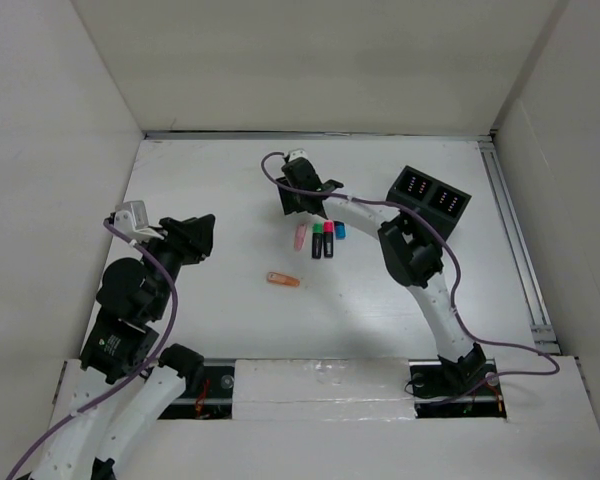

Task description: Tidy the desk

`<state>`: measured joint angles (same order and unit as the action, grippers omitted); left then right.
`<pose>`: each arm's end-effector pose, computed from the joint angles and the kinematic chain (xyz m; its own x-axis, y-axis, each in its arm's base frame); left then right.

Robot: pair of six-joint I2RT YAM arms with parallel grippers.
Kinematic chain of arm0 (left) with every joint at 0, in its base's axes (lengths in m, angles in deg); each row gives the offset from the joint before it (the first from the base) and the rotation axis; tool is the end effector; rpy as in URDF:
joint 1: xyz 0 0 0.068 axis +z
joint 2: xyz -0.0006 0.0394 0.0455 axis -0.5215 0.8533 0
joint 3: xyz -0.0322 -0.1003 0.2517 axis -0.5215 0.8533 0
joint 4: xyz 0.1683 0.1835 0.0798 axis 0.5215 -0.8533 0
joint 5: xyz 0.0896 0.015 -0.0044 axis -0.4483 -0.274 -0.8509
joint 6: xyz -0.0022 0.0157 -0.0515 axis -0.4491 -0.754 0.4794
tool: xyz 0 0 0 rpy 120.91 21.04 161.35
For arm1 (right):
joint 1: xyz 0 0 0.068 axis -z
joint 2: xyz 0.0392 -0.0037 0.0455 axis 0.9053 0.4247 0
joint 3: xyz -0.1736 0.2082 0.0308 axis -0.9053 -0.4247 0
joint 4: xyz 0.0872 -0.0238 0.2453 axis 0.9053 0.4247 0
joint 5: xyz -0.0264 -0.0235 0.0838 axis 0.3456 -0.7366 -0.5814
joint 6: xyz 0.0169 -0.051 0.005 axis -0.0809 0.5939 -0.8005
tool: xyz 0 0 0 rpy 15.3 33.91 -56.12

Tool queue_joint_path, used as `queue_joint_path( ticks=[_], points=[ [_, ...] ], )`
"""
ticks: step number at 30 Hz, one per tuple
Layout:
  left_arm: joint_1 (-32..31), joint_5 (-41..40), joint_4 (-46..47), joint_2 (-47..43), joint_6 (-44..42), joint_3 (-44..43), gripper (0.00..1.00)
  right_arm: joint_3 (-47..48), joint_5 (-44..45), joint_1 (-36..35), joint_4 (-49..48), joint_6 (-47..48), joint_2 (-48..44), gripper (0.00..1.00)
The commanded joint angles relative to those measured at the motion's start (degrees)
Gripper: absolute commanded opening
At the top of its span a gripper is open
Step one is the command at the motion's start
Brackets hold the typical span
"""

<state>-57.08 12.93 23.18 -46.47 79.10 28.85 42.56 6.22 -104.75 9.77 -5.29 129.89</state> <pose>0.0878 -0.0344 0.3948 0.0109 -0.5064 -0.8622 0.2889 0.8271 -0.4821 0.4202 0.3381 0.1746 -0.6068 -0.2332 -0.7599 -0.3291 0.9439 -0.0269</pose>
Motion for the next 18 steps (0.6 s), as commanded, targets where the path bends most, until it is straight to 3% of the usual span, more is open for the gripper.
queue_joint_path(
  ticks=[1,10,18],
  points=[
    [2.3,3.4,3.3,0.2,-1.1,0.9,0.40,2.6,2.5,0.1,0.5,-1.1,-0.5,0.66],
    [2.3,4.5,4.1,0.2,-1.3,0.9,0.40,8.9,-1.5,1.5,5.0,-1.8,4.4,0.65],
    [2.3,4.1,4.2,-0.4,-1.5,0.9,0.40,9.4,-1.9,1.5,6.6,-2.3,5.5,0.47]
  ],
)
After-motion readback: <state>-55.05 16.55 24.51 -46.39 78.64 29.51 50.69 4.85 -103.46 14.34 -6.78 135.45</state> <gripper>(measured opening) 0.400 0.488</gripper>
